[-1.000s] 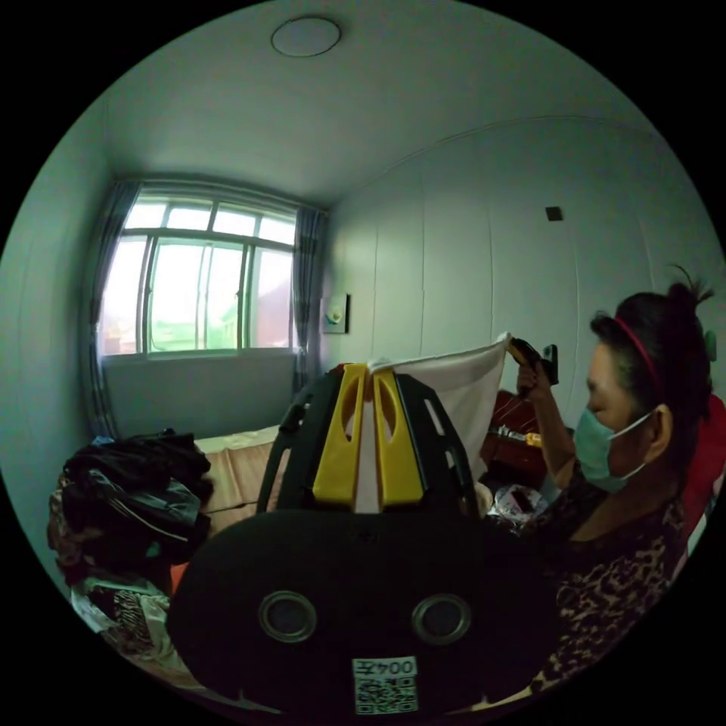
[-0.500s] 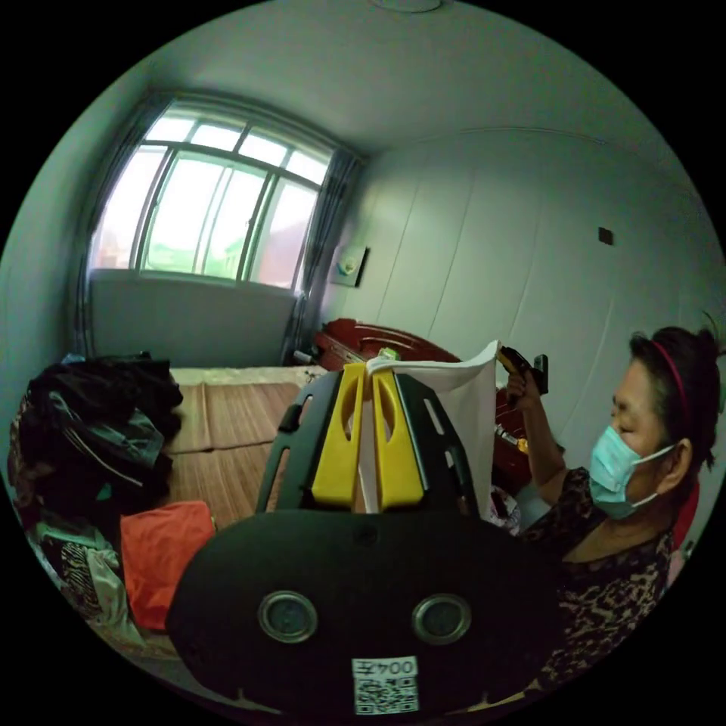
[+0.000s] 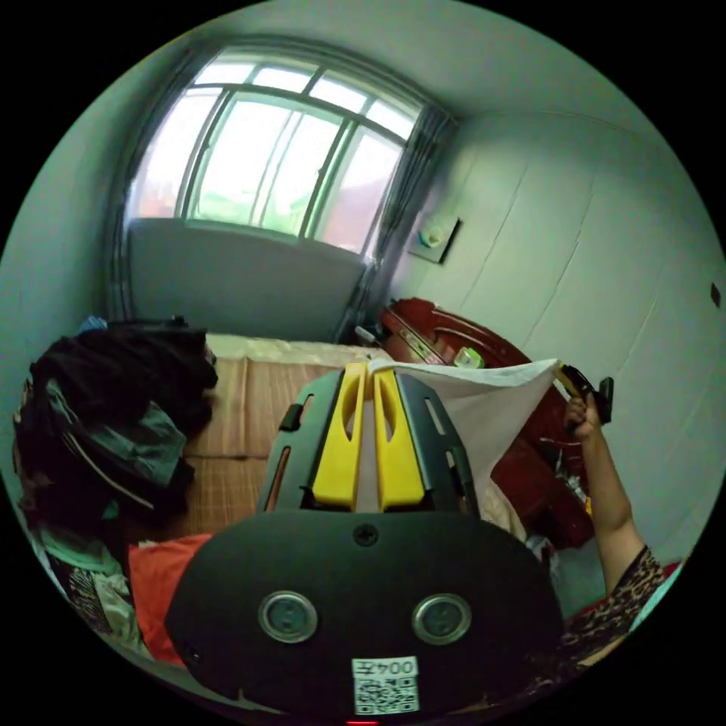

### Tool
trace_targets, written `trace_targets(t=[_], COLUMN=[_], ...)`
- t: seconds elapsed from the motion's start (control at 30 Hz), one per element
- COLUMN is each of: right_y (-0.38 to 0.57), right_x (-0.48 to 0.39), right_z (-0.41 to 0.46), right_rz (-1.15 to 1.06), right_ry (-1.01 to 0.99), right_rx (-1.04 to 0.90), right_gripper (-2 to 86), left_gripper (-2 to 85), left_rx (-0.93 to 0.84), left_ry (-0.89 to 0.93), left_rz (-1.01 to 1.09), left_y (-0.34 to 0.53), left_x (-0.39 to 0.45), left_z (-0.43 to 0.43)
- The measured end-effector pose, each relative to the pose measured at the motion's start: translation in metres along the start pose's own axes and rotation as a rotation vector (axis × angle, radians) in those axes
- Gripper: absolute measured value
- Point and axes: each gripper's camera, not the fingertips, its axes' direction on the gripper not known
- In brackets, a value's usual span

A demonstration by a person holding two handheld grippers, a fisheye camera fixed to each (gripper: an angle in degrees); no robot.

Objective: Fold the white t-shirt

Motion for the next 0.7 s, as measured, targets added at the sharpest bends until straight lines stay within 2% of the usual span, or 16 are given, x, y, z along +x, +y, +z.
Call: trace_targets(t=[0.1,0.23,0.37,0.47,0.53,0.7], right_y=[-0.007,0.032,0.107,0.182,0.246,0.379], right_x=[-0.003,0.033,0.087,0.144,0.196,0.299], right_z=[-0.006,-0.007,0.003,0.025,0.044,0.073], right_rz=[-0.096,-0.185,-0.253,-0.272,-0.236,-0.082], right_ry=[-0.03,-0.066,-0.053,-0.016,0.013,0.094], right_rx=[0.018,-0.104,-0.287,-0.468,-0.584,-0.725], right_gripper=[0.8,1.1,1.6,1.8,1.8,1.5], left_gripper=[0.7,0.7,0.7,0.6,0.6,0.6], left_rx=[0.077,0.114,-0.008,-0.168,-0.246,-0.482], left_ry=[-0.013,0.042,0.033,0.021,0.007,-0.096], left_rz=[0.064,0.13,0.212,0.208,0.193,0.165], left_y=[-0.003,0.049,0.157,0.248,0.302,0.446], left_x=[0.017,0.028,0.034,0.033,0.036,0.061], left_z=[-0.008,-0.01,0.02,0.062,0.089,0.162])
